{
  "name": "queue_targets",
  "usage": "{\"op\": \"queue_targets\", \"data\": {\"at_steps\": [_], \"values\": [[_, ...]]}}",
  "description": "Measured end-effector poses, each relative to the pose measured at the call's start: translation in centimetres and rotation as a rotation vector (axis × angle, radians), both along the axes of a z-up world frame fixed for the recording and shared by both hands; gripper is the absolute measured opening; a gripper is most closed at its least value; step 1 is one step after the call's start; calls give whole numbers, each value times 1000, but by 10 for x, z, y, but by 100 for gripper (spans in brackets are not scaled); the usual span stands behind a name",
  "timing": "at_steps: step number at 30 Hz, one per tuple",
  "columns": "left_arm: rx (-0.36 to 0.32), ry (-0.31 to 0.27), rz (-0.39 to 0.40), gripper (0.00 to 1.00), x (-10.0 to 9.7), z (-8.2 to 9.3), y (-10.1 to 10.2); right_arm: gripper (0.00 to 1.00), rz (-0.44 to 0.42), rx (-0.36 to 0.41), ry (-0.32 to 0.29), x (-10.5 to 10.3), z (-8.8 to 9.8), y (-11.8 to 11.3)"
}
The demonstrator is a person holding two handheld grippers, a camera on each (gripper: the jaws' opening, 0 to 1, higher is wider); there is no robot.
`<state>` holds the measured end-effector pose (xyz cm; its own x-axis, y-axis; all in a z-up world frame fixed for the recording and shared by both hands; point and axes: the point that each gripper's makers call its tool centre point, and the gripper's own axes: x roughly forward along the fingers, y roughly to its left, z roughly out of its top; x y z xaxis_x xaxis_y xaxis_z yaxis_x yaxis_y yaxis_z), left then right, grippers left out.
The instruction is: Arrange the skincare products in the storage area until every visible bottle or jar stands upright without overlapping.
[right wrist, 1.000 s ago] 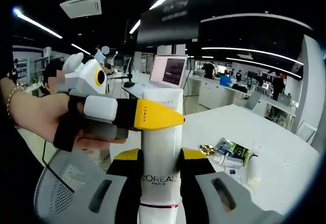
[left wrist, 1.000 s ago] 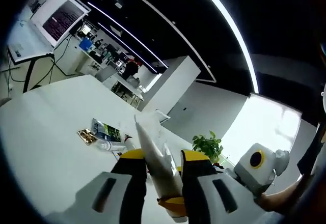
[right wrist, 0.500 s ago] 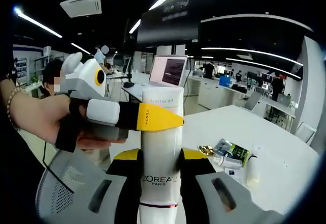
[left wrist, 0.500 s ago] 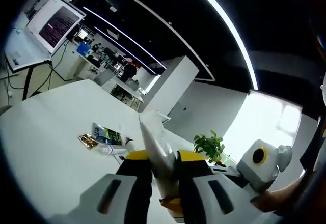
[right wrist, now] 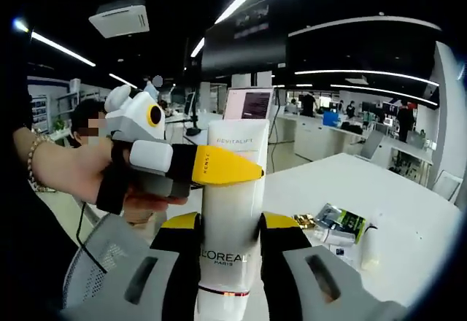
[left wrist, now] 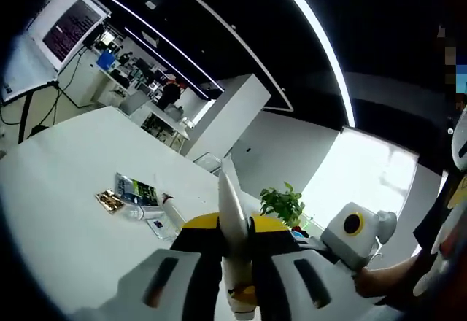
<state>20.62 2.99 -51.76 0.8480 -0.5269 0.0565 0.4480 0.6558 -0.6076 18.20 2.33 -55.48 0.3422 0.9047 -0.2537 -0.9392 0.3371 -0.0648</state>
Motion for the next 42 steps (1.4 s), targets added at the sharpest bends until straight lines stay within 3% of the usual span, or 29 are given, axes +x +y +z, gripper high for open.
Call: {"op": "queue_targets", "data": {"at_steps": [3,17,24,27,35,42], "values": [[14,-27,-57,6,-4,9,-8,31,50,34,33,-3,9,-3],[109,-174,-357,6,-25,47,-51,29,265,95,68,-20,34,-23],[220,-245,-530,6,-38,59,-72,27,359,91,77,-30,41,-29],[238,-262,-586,6,-42,61,-78,26,395,84,83,-36,42,-30],[232,-298,-685,6,-50,64,-83,21,443,108,115,-46,46,-30],[283,-301,-714,8,-46,63,-86,17,414,132,109,-41,47,-32]]}}
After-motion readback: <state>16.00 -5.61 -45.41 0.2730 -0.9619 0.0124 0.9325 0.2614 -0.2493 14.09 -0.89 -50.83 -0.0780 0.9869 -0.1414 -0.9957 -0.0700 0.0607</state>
